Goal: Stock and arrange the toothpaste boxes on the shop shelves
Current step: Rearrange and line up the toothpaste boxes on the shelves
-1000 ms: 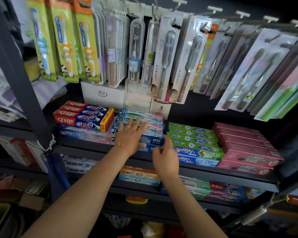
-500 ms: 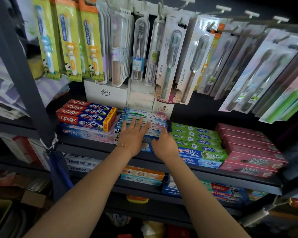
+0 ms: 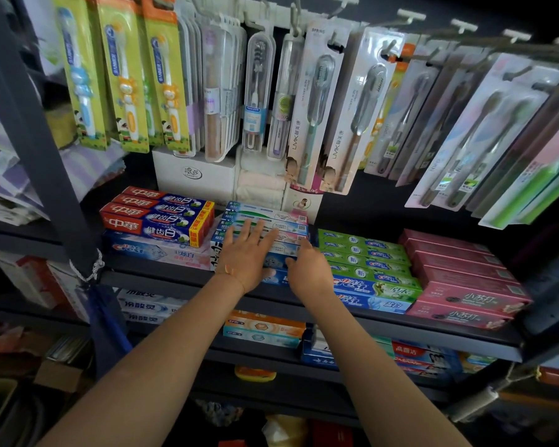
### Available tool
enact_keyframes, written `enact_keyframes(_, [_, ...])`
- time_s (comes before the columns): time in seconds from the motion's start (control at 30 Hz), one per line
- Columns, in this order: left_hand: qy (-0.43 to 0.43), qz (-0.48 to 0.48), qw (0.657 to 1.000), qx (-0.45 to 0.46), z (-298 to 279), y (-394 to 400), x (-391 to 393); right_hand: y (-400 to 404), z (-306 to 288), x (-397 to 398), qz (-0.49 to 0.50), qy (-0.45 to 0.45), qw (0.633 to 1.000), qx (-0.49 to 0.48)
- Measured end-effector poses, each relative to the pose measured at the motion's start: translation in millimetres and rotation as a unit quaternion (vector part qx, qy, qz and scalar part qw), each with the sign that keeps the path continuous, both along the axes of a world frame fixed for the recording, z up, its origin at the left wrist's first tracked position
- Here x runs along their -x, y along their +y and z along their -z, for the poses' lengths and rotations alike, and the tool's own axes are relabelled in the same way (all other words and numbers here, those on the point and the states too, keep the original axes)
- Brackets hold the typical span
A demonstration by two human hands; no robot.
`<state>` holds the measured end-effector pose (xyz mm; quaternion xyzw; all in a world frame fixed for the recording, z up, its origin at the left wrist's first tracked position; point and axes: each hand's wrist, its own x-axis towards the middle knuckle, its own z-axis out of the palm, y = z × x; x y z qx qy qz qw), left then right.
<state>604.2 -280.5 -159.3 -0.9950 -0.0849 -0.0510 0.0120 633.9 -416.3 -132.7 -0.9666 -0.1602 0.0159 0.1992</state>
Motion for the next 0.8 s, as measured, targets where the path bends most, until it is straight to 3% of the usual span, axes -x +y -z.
enact_keyframes(0.4, [0.007, 0.004, 1.0, -0.013, -1.0, -0.2, 2.0, -5.7, -19.2, -6.7, -0.041, -0.047, 0.998, 0.026])
enact_keyframes(0.6, [0.003, 0.005, 1.0, -0.019, 0.4, -0.2, 2.1, -6.9, -30.6, -33.2, -0.065, 0.062, 0.994, 0.056])
enact_keyframes(0.8, [0.0, 0.009, 1.0, -0.015, 2.7, 0.7, 2.6, -8.6, -27.4, -35.0, -0.069, 0.066, 0.993, 0.065])
